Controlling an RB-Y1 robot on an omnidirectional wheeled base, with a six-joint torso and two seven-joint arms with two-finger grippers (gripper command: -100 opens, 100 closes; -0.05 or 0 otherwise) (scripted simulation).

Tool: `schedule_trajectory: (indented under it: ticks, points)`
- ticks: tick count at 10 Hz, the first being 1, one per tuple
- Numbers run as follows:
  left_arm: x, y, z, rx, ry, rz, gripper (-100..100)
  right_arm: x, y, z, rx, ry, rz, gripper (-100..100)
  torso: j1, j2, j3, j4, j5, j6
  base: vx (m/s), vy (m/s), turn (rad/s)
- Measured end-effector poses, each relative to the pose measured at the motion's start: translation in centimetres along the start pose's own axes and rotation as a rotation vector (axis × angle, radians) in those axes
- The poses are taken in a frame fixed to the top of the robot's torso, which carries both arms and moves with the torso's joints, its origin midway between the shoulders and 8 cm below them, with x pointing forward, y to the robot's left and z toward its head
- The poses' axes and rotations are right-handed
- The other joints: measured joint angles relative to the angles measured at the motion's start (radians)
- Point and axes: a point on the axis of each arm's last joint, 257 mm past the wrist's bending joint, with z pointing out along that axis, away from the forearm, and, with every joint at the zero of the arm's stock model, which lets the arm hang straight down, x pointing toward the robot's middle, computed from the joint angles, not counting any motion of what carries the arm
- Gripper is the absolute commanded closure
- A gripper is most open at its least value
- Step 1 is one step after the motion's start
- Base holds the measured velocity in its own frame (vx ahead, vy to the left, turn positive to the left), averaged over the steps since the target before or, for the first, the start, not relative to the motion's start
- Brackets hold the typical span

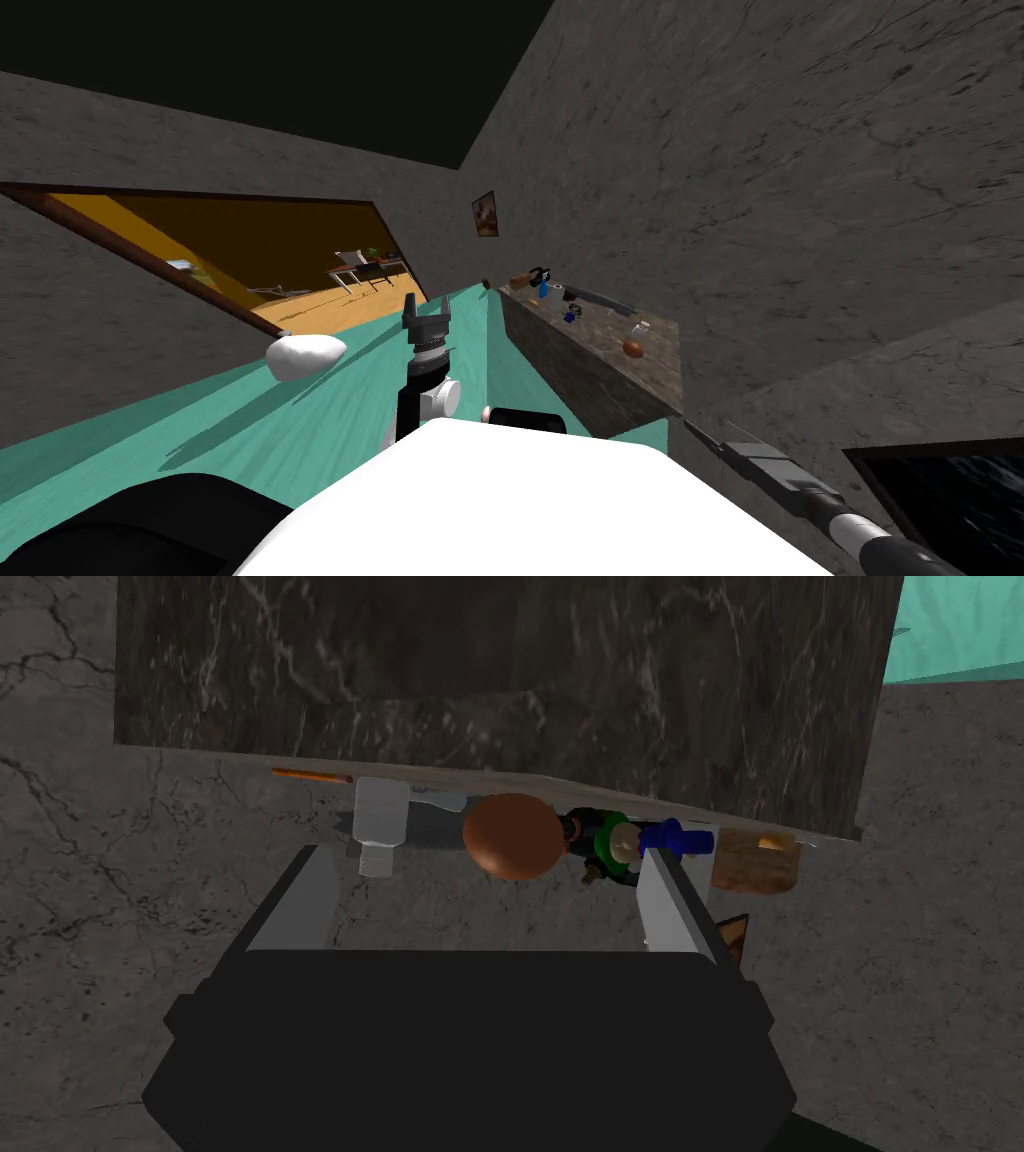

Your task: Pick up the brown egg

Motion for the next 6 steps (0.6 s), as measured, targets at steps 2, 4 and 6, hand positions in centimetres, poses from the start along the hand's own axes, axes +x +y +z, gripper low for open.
schedule_trajectory:
  ticks: [2,4,6]
  points:
    - [0.0,0.0,0.0,0.000,0.000,0.000,0,1.8,-2.3,-1.4,0.015,0.082,-0.116,-100,0.000,0.000,0.000,0.000,0.000,0.000,-0.045,0.003,0.389]
    - [0.0,0.0,0.0,0.000,0.000,0.000,0,3.6,-4.9,-3.1,0.027,0.169,-0.241,-100,0.000,0.000,0.000,0.000,0.000,0.001,-0.039,0.002,0.237]
    - [0.0,0.0,0.0,0.000,0.000,0.000,0,5.2,-8.1,-5.5,0.036,0.271,-0.376,-100,0.001,0.000,0.000,0.000,0.000,0.000,-0.045,0.013,0.338]
